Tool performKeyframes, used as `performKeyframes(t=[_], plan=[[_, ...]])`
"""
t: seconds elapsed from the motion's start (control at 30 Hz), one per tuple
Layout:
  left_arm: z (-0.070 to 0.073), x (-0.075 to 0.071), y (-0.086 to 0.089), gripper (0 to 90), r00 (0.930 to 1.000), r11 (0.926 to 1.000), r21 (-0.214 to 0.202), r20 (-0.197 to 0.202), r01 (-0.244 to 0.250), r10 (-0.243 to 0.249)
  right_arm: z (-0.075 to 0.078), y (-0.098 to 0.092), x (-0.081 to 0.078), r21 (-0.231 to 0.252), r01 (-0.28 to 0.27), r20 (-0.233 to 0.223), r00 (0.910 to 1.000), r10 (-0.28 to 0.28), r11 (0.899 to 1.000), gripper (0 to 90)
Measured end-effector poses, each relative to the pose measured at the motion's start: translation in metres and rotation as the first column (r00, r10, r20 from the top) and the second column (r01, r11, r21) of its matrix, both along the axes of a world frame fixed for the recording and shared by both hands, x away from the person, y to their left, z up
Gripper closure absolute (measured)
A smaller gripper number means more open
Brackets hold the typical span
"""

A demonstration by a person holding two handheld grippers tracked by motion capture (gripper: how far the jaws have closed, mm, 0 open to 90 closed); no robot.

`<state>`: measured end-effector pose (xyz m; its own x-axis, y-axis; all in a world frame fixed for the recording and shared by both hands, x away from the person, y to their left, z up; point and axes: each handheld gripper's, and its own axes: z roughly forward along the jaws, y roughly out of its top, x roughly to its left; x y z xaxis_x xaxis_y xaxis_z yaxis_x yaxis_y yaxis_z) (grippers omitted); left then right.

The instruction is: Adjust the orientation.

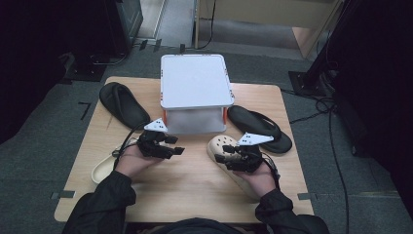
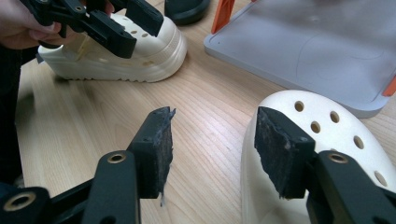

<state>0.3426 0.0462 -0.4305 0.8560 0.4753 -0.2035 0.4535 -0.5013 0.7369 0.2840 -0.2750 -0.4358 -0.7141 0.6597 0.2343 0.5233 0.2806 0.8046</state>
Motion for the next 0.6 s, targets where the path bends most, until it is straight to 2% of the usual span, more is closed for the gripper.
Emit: performKeyframes(t=[0.17,0.23,0.37,0.47,0.53,0.6], plan=[[0.001,-0.001,0.001,43.4,0.9999,0.9996,-0.024,0.008,0.013,-0.013,-0.001,0.004,-0.001,-0.016,-0.023,0.008,0.9997,0.023,1.000,46.3],[0.000,0.000,0.003,46.9,0.9995,0.9990,-0.032,0.001,0.031,-0.031,-0.001,0.007,-0.002,-0.027,-0.013,0.015,0.9998,0.013,1.000,47.2],[0.000,-0.001,0.004,46.5,0.9995,0.9994,-0.018,0.015,0.028,-0.028,-0.001,0.012,-0.004,-0.018,-0.028,0.002,0.9996,0.028,0.999,48.8],[0.006,-0.005,0.008,46.6,0.9992,0.9990,-0.039,0.035,0.023,-0.021,0.000,0.021,-0.008,-0.017,-0.040,-0.010,0.9991,0.040,0.999,49.0],[0.007,-0.006,0.010,46.6,0.9992,0.9992,-0.037,0.038,0.017,-0.016,-0.001,0.023,-0.010,-0.020,-0.045,-0.009,0.9989,0.045,0.999,49.0],[0.009,-0.005,0.015,47.0,0.9997,0.9994,-0.035,0.023,-0.001,0.002,-0.002,0.032,-0.011,-0.030,-0.063,-0.019,0.9978,0.063,0.998,49.2]])
